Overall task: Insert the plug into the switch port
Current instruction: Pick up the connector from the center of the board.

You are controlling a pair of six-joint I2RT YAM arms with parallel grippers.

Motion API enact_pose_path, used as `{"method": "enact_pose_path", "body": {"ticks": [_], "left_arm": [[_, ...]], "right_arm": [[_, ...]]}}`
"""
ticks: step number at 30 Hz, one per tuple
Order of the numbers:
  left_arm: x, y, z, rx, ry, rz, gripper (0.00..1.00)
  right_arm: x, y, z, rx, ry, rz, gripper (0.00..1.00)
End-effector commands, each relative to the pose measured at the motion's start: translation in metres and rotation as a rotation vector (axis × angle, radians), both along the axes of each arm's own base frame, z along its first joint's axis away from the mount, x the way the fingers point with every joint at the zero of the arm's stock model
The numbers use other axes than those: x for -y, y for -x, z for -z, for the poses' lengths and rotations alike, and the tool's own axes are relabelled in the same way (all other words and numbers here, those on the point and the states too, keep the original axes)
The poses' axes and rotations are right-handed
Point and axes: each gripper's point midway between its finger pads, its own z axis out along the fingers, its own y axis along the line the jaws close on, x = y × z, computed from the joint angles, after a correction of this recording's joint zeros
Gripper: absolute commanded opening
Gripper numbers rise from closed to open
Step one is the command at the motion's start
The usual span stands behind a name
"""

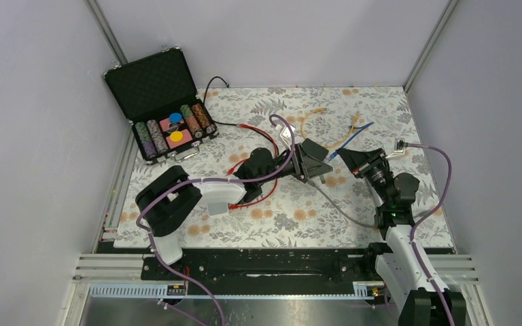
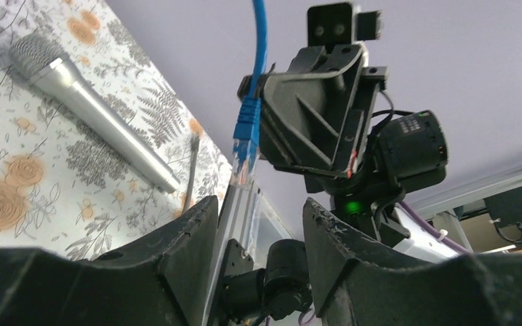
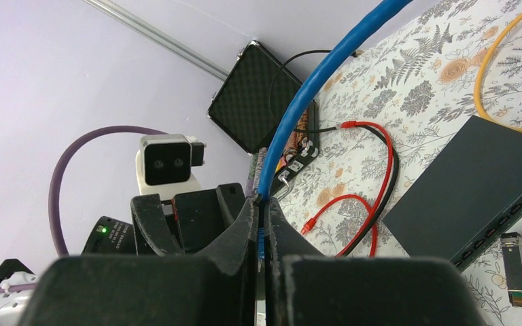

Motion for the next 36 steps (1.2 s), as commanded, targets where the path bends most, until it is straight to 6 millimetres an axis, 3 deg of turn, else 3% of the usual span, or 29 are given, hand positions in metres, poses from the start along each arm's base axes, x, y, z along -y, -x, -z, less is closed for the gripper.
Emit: {"method": "enact_pose_path", "body": {"ticks": [1, 4, 13, 16, 20, 24, 29, 32, 36], "left_arm": [[-0.006, -0.005, -0.041, 0.074, 0.181, -0.009, 0.49], [-0.004, -0.008, -0.043, 0.08, 0.199, -0.004, 0.47], [-0.008, -0.014, -0.041, 0.064, 0.219, 0.018, 0.01], [-0.018, -0.024, -0.04, 0.064, 0.212, 0.001, 0.0], [-0.031, -0.043, -0.035, 0.051, 0.142, -0.012, 0.0], [-0.042, -0.055, -0.03, 0.04, 0.047, 0.027, 0.0], [-0.047, -0.056, -0.013, 0.046, -0.115, 0.118, 0.0], [-0.049, -0.052, -0.007, 0.005, -0.153, 0.191, 0.0], [-0.053, -0.049, -0.001, -0.041, -0.169, 0.245, 0.0]], "right_arm": [[-0.003, 0.005, -0.009, 0.045, -0.005, -0.015, 0.0], [-0.003, 0.004, -0.007, 0.036, -0.012, -0.017, 0.0], [-0.005, 0.005, 0.0, 0.006, -0.001, -0.031, 0.01], [-0.011, 0.009, 0.005, 0.003, 0.037, -0.079, 0.2], [-0.009, 0.019, 0.02, -0.083, 0.252, -0.109, 0.49], [-0.004, 0.038, 0.005, -0.043, 0.53, -0.167, 0.56], [-0.017, 0.047, -0.027, 0.216, 0.697, -0.301, 0.52], [-0.034, 0.053, -0.043, 0.56, 0.791, -0.432, 0.49], [-0.034, 0.043, -0.051, 0.929, 1.031, -0.407, 0.5]]}}
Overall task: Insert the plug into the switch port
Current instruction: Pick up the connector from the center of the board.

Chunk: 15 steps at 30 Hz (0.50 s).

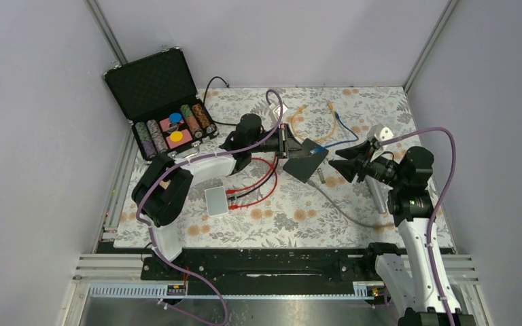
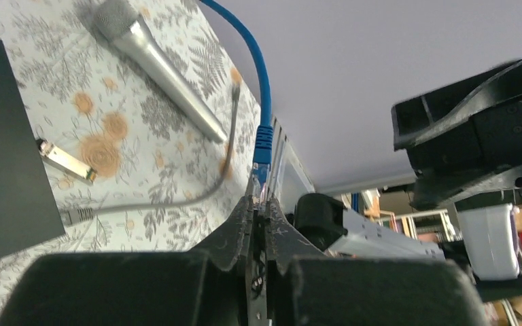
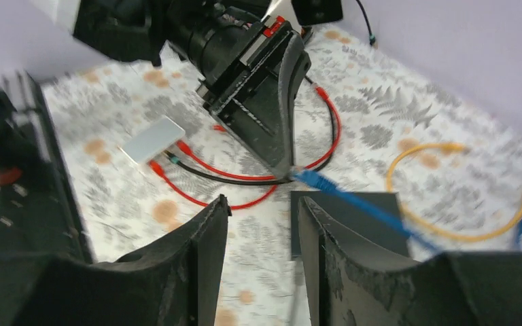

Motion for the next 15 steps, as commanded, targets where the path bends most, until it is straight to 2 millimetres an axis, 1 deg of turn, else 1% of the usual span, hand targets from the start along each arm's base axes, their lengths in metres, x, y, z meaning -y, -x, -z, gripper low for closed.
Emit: {"method": "enact_pose_path", "body": {"ticks": [1, 4, 8, 9, 10, 11, 13, 15], "left_arm": [[-0.008, 0.016, -0.012, 0.01, -0.012, 0.128, 0.0], [-0.01, 0.014, -0.009, 0.023, -0.026, 0.13, 0.0], [-0.012, 0.011, -0.008, 0.021, -0.036, 0.144, 0.0], [-0.012, 0.01, -0.009, 0.021, -0.034, 0.152, 0.0], [-0.012, 0.01, -0.009, 0.019, -0.034, 0.16, 0.0], [-0.012, 0.009, -0.01, 0.018, -0.033, 0.168, 0.0], [-0.013, 0.008, -0.008, 0.007, -0.038, 0.183, 0.0], [-0.013, 0.007, -0.005, -0.001, -0.044, 0.193, 0.0]], "right_arm": [[-0.008, -0.003, -0.013, 0.486, 0.26, -0.209, 0.51], [-0.002, -0.019, -0.002, 0.467, 0.367, -0.238, 0.53], [-0.005, -0.029, 0.01, 0.449, 0.439, -0.309, 0.54], [-0.01, -0.031, 0.016, 0.445, 0.454, -0.326, 0.52], [-0.014, -0.035, 0.025, 0.442, 0.492, -0.332, 0.48], [-0.017, -0.038, 0.036, 0.446, 0.535, -0.334, 0.46], [-0.025, -0.044, 0.055, 0.459, 0.554, -0.323, 0.48], [-0.027, -0.049, 0.064, 0.472, 0.527, -0.299, 0.49]]}}
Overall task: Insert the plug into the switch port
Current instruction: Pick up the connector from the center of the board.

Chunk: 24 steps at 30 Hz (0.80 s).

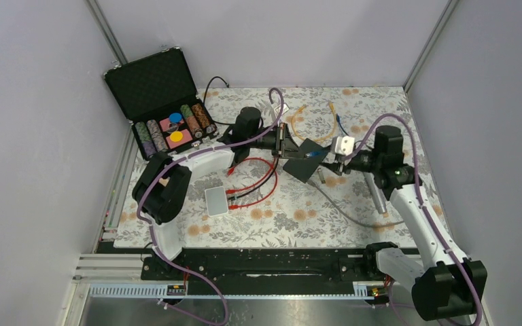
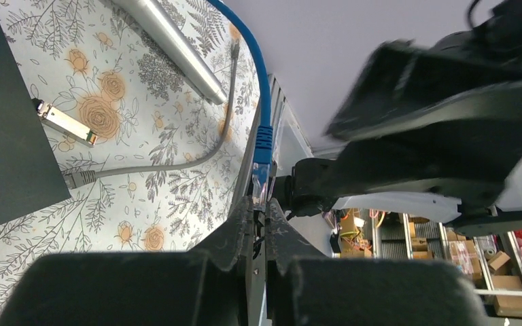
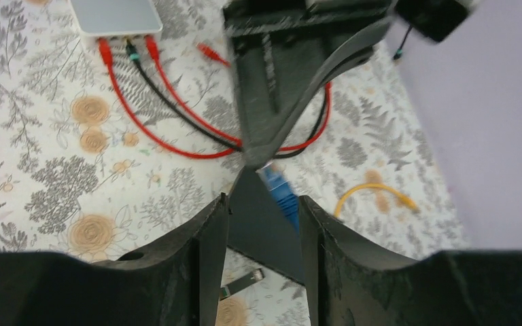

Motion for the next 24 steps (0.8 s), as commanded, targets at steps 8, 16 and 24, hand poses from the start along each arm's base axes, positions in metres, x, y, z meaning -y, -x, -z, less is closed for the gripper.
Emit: {"method": "enact_pose_path", "body": {"ticks": [8, 16, 24], "left_arm": [[0.001, 0.0, -0.001, 0.015, 0.007, 0.092, 0.0], [0.002, 0.001, -0.002, 0.01, 0.007, 0.108, 0.0], [0.001, 0.003, -0.002, 0.001, 0.008, 0.12, 0.0]], "right_arm": [[-0.002, -0.022, 0.038, 0.125, 0.108, 0.044, 0.47], [-0.01, -0.026, 0.04, 0.143, 0.137, 0.011, 0.5], [-0.016, -0.024, 0.051, 0.121, 0.186, -0.023, 0.43]]}}
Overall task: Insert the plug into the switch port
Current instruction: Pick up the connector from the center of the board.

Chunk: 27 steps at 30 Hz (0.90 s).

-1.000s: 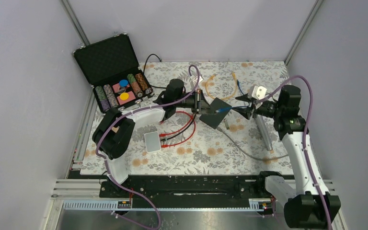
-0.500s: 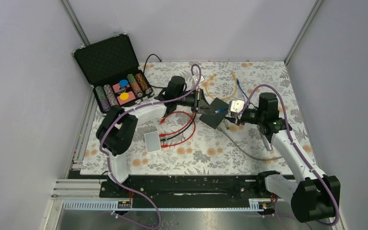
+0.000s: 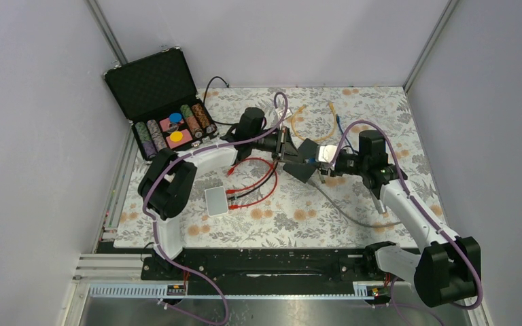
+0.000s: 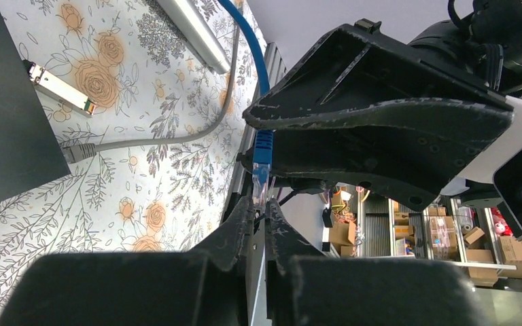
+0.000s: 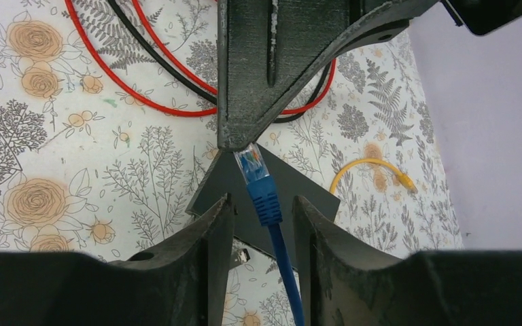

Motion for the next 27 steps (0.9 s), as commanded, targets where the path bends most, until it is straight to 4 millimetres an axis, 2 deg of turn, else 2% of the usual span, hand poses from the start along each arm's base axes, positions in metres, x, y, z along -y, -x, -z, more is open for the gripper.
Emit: {"method": "enact_pose_path", "body": {"ticks": [1, 7, 8, 9, 12, 14, 17, 21, 24, 27], "left_arm": [[0.002, -0.002, -0.021, 0.061, 0.053, 0.039, 0.0], [0.003, -0.003, -0.02, 0.059, 0.052, 0.036, 0.0], [0.003, -0.004, -0.021, 0.063, 0.054, 0.033, 0.02], [0.003, -0.007, -0.021, 0.066, 0.051, 0.021, 0.1], [-0.003, -0.025, -0.018, 0.085, 0.02, -0.065, 0.49], [-0.013, -0.046, -0.01, 0.123, -0.046, -0.17, 0.6], [-0.039, -0.076, 0.007, 0.206, -0.215, -0.346, 0.65], [-0.064, -0.105, 0.021, 0.278, -0.355, -0.531, 0.66], [-0.066, -0.12, 0.03, 0.272, -0.382, -0.586, 0.66], [-0.056, -0.131, 0.038, 0.243, -0.384, -0.573, 0.66]], "right_arm": [[-0.006, -0.007, -0.015, 0.07, 0.026, -0.022, 0.41], [-0.009, -0.008, -0.017, 0.09, 0.004, -0.016, 0.11], [-0.01, -0.008, -0.016, 0.085, -0.004, -0.013, 0.05], [-0.01, -0.008, -0.015, 0.076, -0.011, -0.009, 0.0], [-0.01, -0.016, -0.013, 0.046, -0.048, 0.047, 0.0], [-0.003, -0.022, -0.003, -0.002, -0.031, 0.115, 0.0], [0.018, -0.025, 0.013, -0.127, 0.034, 0.268, 0.0], [0.052, -0.021, 0.039, -0.246, 0.156, 0.466, 0.0], [0.062, -0.018, 0.051, -0.33, 0.165, 0.562, 0.0], [0.06, -0.021, 0.052, -0.485, 0.104, 0.68, 0.0]]}}
